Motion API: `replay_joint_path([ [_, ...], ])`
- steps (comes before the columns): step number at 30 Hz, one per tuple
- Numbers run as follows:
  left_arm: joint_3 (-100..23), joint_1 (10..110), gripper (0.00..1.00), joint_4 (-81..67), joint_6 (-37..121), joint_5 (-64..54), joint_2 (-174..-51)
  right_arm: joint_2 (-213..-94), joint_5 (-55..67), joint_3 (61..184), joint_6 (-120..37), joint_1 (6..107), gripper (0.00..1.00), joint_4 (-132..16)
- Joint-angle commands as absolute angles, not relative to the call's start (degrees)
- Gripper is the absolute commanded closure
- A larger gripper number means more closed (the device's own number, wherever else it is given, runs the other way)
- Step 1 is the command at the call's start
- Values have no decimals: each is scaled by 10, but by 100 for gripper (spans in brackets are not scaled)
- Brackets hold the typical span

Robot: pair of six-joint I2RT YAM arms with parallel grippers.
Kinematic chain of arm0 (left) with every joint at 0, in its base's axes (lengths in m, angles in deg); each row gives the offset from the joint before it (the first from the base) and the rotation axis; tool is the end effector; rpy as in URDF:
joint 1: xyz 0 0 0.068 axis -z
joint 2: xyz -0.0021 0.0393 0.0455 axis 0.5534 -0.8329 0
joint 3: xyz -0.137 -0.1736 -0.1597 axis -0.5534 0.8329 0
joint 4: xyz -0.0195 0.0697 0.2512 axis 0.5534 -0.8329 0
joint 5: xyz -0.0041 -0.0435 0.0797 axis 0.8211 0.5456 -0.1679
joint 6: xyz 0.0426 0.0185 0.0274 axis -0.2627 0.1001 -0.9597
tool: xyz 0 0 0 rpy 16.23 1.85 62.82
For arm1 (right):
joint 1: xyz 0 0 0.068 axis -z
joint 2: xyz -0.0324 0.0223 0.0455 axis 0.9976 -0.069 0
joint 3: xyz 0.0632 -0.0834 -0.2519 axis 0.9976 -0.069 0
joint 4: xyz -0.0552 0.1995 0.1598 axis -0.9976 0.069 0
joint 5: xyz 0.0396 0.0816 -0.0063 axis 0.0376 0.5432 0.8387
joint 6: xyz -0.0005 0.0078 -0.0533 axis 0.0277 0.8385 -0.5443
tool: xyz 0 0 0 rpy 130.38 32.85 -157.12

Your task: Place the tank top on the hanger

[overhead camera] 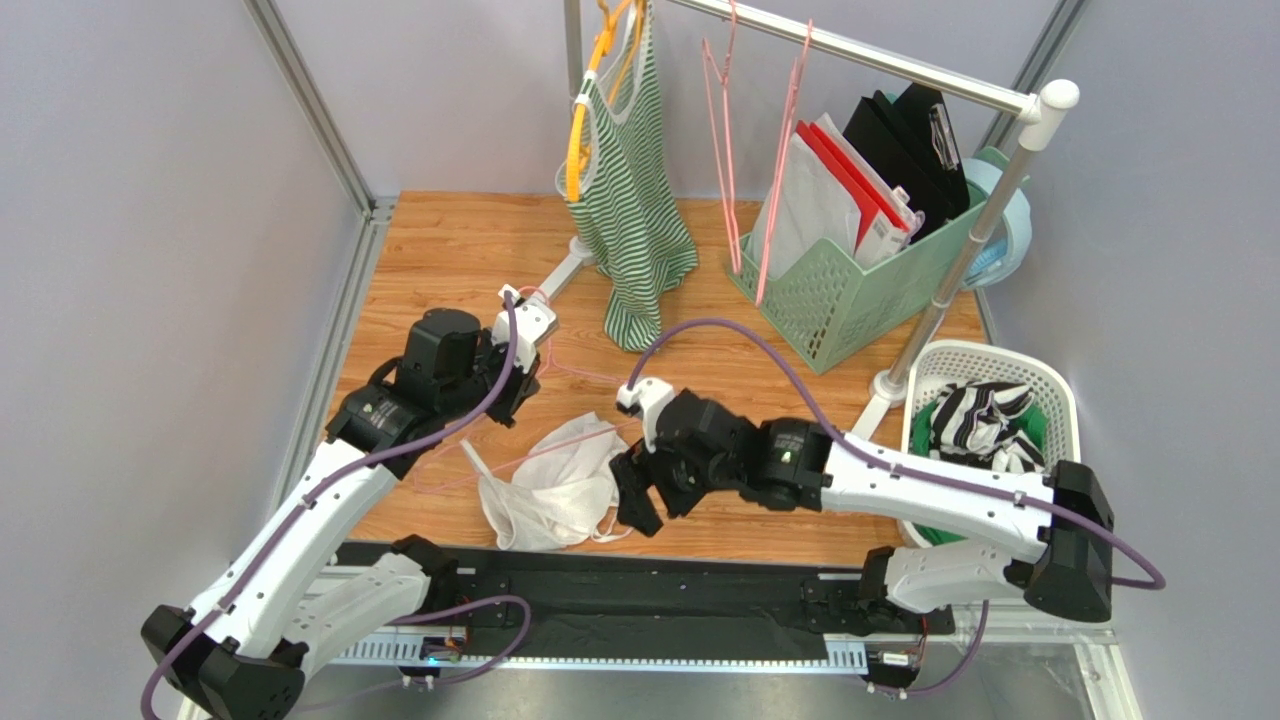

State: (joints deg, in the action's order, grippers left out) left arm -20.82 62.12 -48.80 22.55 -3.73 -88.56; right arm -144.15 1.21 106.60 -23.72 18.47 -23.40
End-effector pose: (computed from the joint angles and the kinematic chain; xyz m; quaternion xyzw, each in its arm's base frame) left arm 0.1589 -0.0930 0.3297 0.3106 0.8336 -0.1547 0.4298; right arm 0.0987 0.2438 0.2913 -0.3476 0.8633 0.2803 0.2354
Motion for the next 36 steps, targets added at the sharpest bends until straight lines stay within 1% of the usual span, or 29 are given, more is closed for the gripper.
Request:
replay_joint_path([
  [1,-215,621,100,-451,262,-43,-885,-1438,-73,1002,-198,130,25,-373],
  [2,-216,620,100,-451,266,-43,-883,-1440,-74,979,-202,123,25,-408],
  [5,-214,620,100,-439,280,-51,-880,-1458,-97,957,-228,95,30,-441],
  [7,-202,621,100,-415,288,-53,-874,-1476,-113,954,-244,80,34,-447],
  [10,-212,619,100,-421,289,-60,-869,-1524,-142,962,-267,65,37,-443],
  [12,-196,617,100,-411,291,-71,-853,-1553,-136,971,-274,60,40,-447],
  [15,-184,616,100,-408,296,-69,-832,-1581,-135,981,-292,50,40,-461],
  [17,-181,616,100,-408,296,-89,-819,-1595,-138,987,-297,49,40,-466],
  [25,-178,616,100,-417,296,-119,-794,-1637,-181,993,-343,45,40,-501],
  [36,-171,616,100,-416,298,-116,-794,-1653,-135,967,-338,62,44,-543],
])
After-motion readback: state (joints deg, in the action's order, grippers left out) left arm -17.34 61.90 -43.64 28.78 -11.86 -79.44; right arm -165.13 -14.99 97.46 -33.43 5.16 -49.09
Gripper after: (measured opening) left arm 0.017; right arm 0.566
